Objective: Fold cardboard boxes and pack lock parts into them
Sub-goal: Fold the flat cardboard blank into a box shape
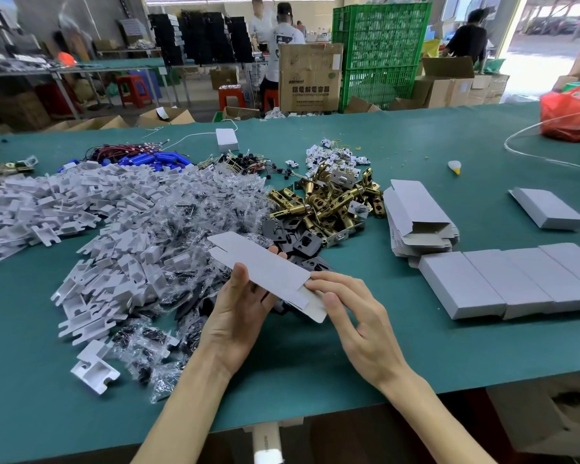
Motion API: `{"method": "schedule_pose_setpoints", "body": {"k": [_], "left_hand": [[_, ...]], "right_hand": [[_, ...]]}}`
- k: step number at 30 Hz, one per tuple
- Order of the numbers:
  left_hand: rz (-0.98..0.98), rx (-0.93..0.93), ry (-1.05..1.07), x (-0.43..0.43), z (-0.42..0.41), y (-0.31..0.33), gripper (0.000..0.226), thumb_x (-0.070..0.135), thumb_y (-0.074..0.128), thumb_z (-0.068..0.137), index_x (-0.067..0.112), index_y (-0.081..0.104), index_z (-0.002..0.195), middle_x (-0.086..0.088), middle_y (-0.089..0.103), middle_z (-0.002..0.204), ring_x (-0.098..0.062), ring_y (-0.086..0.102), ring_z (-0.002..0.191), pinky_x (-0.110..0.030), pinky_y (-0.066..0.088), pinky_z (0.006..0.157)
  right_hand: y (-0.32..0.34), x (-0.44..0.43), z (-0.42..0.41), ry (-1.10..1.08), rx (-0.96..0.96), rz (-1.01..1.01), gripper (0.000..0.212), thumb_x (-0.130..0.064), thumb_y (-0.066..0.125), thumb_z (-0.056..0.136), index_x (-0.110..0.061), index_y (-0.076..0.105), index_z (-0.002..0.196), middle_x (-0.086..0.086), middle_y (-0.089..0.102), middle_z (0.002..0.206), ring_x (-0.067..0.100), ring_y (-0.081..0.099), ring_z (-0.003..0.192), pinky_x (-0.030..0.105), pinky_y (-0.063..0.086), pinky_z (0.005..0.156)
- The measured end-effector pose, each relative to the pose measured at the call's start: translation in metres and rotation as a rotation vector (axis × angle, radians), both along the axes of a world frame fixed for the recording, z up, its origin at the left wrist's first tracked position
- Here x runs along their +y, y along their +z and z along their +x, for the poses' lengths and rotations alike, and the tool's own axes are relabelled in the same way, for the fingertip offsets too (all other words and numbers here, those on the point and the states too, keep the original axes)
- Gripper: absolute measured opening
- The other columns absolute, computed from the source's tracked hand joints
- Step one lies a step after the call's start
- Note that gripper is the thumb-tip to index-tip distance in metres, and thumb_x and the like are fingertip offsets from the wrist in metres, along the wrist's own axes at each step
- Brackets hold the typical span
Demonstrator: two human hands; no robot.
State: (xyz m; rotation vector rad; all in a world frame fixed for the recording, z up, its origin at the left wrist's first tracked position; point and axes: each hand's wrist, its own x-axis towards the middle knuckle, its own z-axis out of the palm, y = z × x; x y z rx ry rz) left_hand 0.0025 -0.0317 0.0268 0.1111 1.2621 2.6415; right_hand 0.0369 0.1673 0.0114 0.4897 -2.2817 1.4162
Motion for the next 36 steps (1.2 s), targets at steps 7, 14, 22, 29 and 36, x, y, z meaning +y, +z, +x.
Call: {"method": "schedule_pose_setpoints", "body": {"k": [7, 14, 22, 29, 36], "left_hand": [[0.025, -0.039, 0.042, 0.002, -0.002, 0.001, 0.119, 0.054, 0.102, 0.044, 0.002, 0.058, 0.142, -0.02, 0.061, 0.145, -0.034, 0.058, 0.135, -0.051, 0.043, 0.115], [0.023, -0.043, 0.045, 0.001, -0.005, -0.002, 0.12, 0.054, 0.101, 0.046, 0.002, 0.054, 0.144, -0.018, 0.063, 0.143, -0.035, 0.059, 0.134, -0.046, 0.055, 0.105], [-0.097, -0.033, 0.041, 0.008, -0.004, -0.006, 0.121, 0.054, 0.102, 0.047, -0.007, 0.053, 0.14, -0.025, 0.064, 0.138, -0.041, 0.06, 0.131, -0.051, 0.052, 0.109], [-0.244, -0.014, 0.026, 0.013, -0.002, -0.011, 0.104, 0.051, 0.102, 0.046, -0.005, 0.063, 0.124, -0.027, 0.067, 0.131, -0.036, 0.068, 0.118, -0.04, 0.061, 0.09], [-0.353, 0.045, 0.102, 0.019, -0.001, -0.012, 0.117, 0.066, 0.097, 0.046, -0.01, 0.058, 0.126, -0.028, 0.07, 0.12, -0.036, 0.069, 0.107, -0.052, 0.055, 0.101]], "right_hand": [[0.001, 0.001, 0.0, 0.017, -0.028, -0.044, 0.036, -0.037, 0.042, 0.107, -0.029, 0.07, 0.127, -0.017, 0.058, 0.141, 0.018, 0.049, 0.138, 0.022, 0.036, 0.112], [-0.003, 0.0, -0.001, 0.095, -0.083, -0.049, 0.043, -0.042, 0.037, 0.108, -0.026, 0.061, 0.14, -0.018, 0.052, 0.15, 0.012, 0.041, 0.145, 0.024, 0.034, 0.116], [0.0, 0.005, -0.002, 0.032, -0.085, -0.276, 0.038, -0.039, 0.039, 0.107, -0.017, 0.07, 0.114, -0.004, 0.07, 0.125, 0.022, 0.061, 0.125, 0.048, 0.049, 0.103], [0.002, 0.003, -0.003, 0.119, -0.269, -0.266, 0.065, -0.077, 0.042, 0.092, -0.024, 0.062, 0.123, -0.008, 0.069, 0.122, 0.018, 0.066, 0.114, 0.033, 0.054, 0.092], [0.003, -0.001, 0.001, 0.176, -0.238, -0.073, 0.063, -0.075, 0.046, 0.093, -0.029, 0.056, 0.135, -0.018, 0.063, 0.129, 0.011, 0.06, 0.123, 0.019, 0.048, 0.094]]}}
